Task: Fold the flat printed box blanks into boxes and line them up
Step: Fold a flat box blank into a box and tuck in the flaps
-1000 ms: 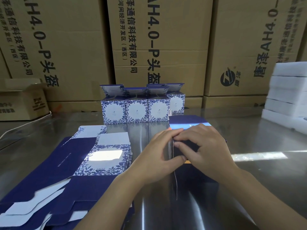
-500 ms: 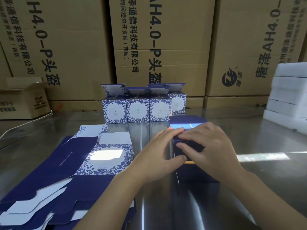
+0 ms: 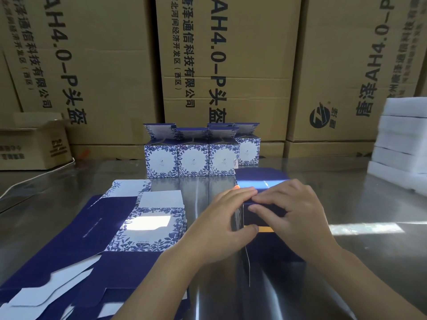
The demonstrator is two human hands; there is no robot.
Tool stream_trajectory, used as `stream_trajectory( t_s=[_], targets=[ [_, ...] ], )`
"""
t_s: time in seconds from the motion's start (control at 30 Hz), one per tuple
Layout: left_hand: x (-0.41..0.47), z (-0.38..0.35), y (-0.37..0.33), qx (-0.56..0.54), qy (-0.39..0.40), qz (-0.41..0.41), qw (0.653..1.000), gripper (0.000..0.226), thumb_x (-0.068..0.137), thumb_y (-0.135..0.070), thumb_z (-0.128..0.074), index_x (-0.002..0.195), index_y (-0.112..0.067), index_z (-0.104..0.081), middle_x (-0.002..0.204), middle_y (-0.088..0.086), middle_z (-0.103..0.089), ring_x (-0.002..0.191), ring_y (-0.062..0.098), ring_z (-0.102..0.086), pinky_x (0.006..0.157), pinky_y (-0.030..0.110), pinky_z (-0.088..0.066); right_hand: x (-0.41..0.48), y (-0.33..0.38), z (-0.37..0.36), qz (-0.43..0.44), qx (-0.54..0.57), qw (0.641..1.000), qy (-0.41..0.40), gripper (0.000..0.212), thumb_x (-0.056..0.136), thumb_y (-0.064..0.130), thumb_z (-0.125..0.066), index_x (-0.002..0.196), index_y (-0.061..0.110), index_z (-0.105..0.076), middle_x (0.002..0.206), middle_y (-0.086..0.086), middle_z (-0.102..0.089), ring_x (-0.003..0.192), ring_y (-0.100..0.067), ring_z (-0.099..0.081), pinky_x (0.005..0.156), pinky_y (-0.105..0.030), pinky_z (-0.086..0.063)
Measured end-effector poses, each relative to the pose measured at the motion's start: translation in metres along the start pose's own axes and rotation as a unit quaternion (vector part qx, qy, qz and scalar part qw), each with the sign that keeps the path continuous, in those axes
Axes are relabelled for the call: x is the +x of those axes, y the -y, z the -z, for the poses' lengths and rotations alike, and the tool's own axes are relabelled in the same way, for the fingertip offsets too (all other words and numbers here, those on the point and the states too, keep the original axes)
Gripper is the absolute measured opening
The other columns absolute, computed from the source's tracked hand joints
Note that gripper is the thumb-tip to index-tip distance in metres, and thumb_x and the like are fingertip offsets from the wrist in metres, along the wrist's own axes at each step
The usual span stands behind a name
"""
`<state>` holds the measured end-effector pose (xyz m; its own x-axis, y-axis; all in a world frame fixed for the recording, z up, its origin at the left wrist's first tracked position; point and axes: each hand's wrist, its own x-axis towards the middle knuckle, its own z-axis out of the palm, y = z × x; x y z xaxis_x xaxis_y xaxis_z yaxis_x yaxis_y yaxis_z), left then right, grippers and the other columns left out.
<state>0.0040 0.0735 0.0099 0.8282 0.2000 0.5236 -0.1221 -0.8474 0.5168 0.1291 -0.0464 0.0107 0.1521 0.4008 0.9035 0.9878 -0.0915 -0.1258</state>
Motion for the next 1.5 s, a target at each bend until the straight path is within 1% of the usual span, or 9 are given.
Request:
stream_trajectory(
  t_s=[0.13,0.37,0.63,0.77,0.87,1.03,1.27,1.43,1.5],
  targets=[
    [0.0,0.004,0.002,0.022,-0.004,0.005,1.0,0.062,0.083,-0.027,-0.063,0.14,-0.036,-0.039,0.135,-0.032,-0.034,0.131,-0.017,-0.018,0.101,-0.002,-0.011,-0.001,-0.004,0.001,0.019,-0.006,1.0,-0.002,0.027,0.077,0.045,-0.062,0.083,0.024,-0.078,0.084,0.016,-0.071,0.08,-0.006,-0.051,0.076,-0.027,-0.036],
    [0.0,0.003,0.002,0.036,0.001,0.002,0.999,0.062,0.085,-0.024,-0.062,0.14,-0.037,-0.037,0.129,-0.04,-0.028,0.128,-0.02,-0.017,0.097,-0.006,-0.008,0.0,-0.005,0.003,-0.02,0.027,0.999,0.006,0.011,0.07,0.03,-0.075,0.077,0.023,-0.078,0.08,0.018,-0.071,0.077,-0.009,-0.061,0.072,-0.047,-0.048],
    [0.0,0.003,0.004,0.031,-0.007,0.003,0.999,0.06,0.085,-0.021,-0.062,0.138,-0.037,-0.04,0.129,-0.04,-0.029,0.127,-0.021,-0.018,0.098,-0.005,-0.009,0.0,-0.002,0.0,-0.031,0.027,0.999,0.001,0.01,0.07,0.032,-0.074,0.077,0.025,-0.077,0.079,0.018,-0.072,0.079,-0.004,-0.057,0.074,-0.038,-0.045],
    [0.0,0.002,0.004,0.026,-0.009,-0.001,1.0,0.058,0.085,-0.019,-0.062,0.137,-0.035,-0.042,0.127,-0.041,-0.029,0.122,-0.028,-0.017,0.095,-0.007,-0.01,0.0,-0.002,0.001,-0.028,0.03,0.999,0.002,0.01,0.069,0.03,-0.075,0.076,0.024,-0.078,0.078,0.015,-0.072,0.076,-0.012,-0.062,0.071,-0.043,-0.048],
    [0.0,0.001,0.004,0.02,-0.017,-0.003,1.0,0.056,0.085,-0.02,-0.063,0.136,-0.034,-0.044,0.129,-0.037,-0.034,0.123,-0.026,-0.019,0.095,-0.006,-0.011,0.0,-0.001,0.002,-0.033,0.027,0.999,0.003,0.011,0.069,0.03,-0.075,0.077,0.023,-0.078,0.078,0.015,-0.072,0.077,-0.015,-0.063,0.072,-0.045,-0.048],
    [0.0,-0.001,0.0,0.013,-0.079,0.005,0.997,0.042,0.086,-0.041,-0.05,0.126,-0.033,-0.057,0.129,-0.027,-0.05,0.125,-0.013,-0.036,0.105,0.008,-0.025,-0.001,0.001,0.003,-0.013,0.02,1.0,0.0,0.013,0.07,0.03,-0.075,0.079,0.022,-0.078,0.081,0.014,-0.072,0.077,-0.015,-0.063,0.074,-0.039,-0.046],
    [0.0,0.0,-0.001,0.065,-0.133,-0.009,0.989,0.037,0.082,-0.037,-0.054,0.114,-0.025,-0.068,0.118,-0.015,-0.064,0.121,0.005,-0.05,0.106,0.033,-0.035,0.001,-0.006,0.012,-0.003,0.05,0.997,0.059,0.015,0.073,0.026,-0.073,0.086,0.022,-0.077,0.089,0.015,-0.071,0.083,-0.006,-0.057,0.08,-0.031,-0.04],
    [0.0,0.003,0.0,0.07,-0.132,-0.007,0.989,0.036,0.081,-0.036,-0.054,0.112,-0.025,-0.069,0.117,-0.019,-0.062,0.118,0.001,-0.05,0.105,0.028,-0.035,0.002,-0.008,0.014,-0.047,0.057,0.995,0.071,0.019,0.073,0.028,-0.077,0.091,0.023,-0.077,0.1,0.013,-0.069,0.096,-0.008,-0.055,0.09,-0.037,-0.042],
    [0.0,0.004,0.0,0.054,-0.134,-0.003,0.99,0.035,0.08,-0.034,-0.054,0.11,-0.025,-0.07,0.113,-0.022,-0.061,0.116,-0.002,-0.049,0.104,0.021,-0.034,0.003,-0.009,0.014,-0.078,0.08,0.991,0.079,0.021,0.072,0.024,-0.082,0.092,0.027,-0.076,0.112,0.014,-0.063,0.107,-0.004,-0.047,0.099,-0.031,-0.036]
  ],
)
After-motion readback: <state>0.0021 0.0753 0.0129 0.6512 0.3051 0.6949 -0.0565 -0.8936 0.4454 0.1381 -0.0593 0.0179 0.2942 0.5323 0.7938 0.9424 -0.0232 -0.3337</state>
